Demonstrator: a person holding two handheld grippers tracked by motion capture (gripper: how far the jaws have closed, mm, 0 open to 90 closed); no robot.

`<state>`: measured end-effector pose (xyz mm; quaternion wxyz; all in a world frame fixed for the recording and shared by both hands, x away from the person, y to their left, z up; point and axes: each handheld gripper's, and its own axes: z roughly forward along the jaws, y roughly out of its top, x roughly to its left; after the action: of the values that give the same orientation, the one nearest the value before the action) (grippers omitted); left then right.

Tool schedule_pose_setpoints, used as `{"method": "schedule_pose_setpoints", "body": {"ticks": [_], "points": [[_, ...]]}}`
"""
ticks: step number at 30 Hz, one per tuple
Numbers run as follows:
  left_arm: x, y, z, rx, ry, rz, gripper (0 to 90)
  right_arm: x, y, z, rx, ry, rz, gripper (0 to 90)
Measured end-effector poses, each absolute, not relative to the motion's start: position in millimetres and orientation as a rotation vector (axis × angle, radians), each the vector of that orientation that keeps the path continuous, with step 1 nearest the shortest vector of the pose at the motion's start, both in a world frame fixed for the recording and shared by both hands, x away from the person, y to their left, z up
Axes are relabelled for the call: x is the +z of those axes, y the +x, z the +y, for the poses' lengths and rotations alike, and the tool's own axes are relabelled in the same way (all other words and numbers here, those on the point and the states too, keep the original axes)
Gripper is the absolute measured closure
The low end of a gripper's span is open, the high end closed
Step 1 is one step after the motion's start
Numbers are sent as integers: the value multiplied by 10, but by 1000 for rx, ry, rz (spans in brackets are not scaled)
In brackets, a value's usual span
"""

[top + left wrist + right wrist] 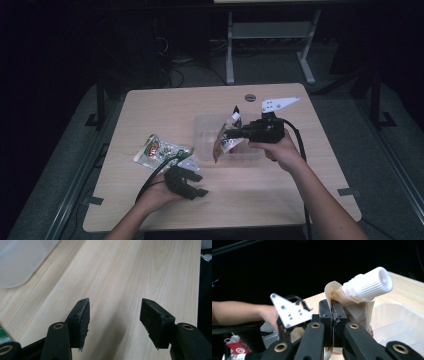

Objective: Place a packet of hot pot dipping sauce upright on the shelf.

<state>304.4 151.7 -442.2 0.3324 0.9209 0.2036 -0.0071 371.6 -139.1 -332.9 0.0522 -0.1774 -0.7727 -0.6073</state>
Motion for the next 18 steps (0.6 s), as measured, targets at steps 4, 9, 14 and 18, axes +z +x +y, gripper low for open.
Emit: {"method": "schedule_pose_setpoints", "body": {"ticks": [4,9,14,18], "points": [[-4438,3043,1512,-30,2400,537,378,-3264,3812,-1362,-1863,-568,-2361,887],[-4445,3047,1508,-26,2397,530,346,-3218,3924,-1309,-1897,-627,-2343,886],[-4454,3046,1507,-13,2404,519,277,-3225,4022,-1224,-1898,-673,-2346,886],[-4464,3050,1504,-6,2420,502,261,-3230,4098,-1124,-1879,-682,-2353,885]]}}
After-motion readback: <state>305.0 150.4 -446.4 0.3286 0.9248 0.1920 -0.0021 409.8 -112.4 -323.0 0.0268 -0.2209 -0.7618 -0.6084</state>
